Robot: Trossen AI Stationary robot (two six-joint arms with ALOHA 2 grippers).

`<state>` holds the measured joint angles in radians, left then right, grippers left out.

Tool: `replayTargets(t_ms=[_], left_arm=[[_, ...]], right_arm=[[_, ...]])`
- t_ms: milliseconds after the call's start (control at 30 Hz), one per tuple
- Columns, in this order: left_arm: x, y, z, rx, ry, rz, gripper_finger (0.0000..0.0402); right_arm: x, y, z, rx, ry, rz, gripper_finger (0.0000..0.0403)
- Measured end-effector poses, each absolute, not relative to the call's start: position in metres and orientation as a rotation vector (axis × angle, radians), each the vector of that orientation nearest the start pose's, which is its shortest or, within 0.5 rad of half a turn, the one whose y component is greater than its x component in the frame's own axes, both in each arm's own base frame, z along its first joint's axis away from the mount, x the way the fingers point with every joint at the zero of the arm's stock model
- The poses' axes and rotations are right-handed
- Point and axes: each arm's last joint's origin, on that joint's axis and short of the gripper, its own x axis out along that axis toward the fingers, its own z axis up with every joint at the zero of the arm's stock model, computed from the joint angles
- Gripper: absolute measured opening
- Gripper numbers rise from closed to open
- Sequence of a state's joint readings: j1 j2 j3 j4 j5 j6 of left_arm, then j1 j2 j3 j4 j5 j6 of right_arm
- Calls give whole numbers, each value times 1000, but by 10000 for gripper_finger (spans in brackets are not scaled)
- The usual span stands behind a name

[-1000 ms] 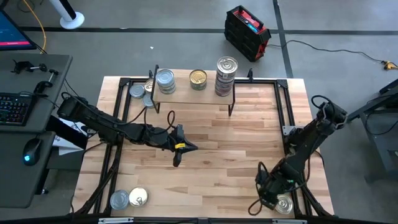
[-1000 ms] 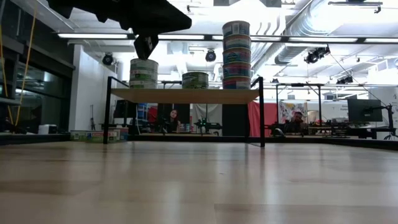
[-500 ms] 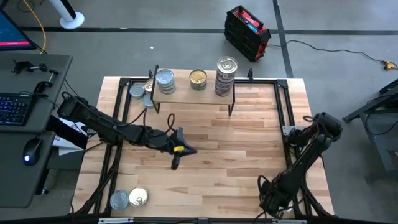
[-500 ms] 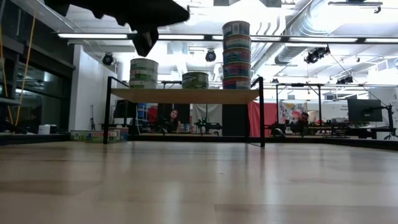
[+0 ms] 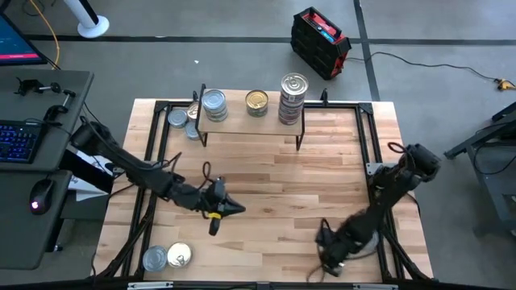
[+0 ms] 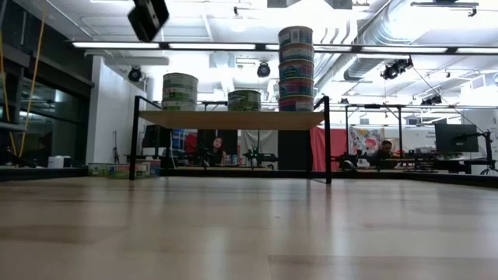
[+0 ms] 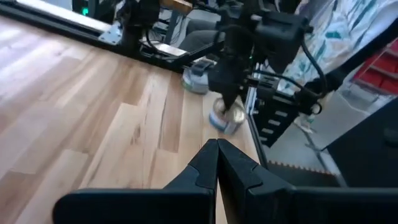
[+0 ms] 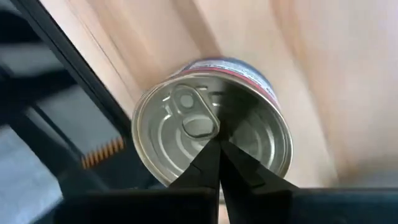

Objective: Stack canned seafood by type on shelf
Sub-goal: Stack the blue pink tuna can on top of the other blue pink tuna cans on the shelf

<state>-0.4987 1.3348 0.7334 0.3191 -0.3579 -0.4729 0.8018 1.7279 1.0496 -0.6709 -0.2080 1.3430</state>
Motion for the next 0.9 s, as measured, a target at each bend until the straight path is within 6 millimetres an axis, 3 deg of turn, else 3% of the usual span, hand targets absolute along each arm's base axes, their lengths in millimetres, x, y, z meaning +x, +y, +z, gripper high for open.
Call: replayTargets(t_ms=[167,400,500,567,700,900], left_arm=[[242,-127,250,-303,315,-31,0],[231,-127,237,-284,449,48,0],[229,-126,233,-288,493,70,0],[228,-125,231,-276,513,78,0],[229,-122,231,-256,508,104,0],[242,-114,218,-182,497,217,0]], right_arm=[[257,200,161,604,1324,-159,0],[326,153,150,565,999,-77,0],[349,131,158,527,862,-49,0],[363,119,178,500,770,-11,0],[368,105,221,422,736,69,0],[344,101,229,330,906,34,0]])
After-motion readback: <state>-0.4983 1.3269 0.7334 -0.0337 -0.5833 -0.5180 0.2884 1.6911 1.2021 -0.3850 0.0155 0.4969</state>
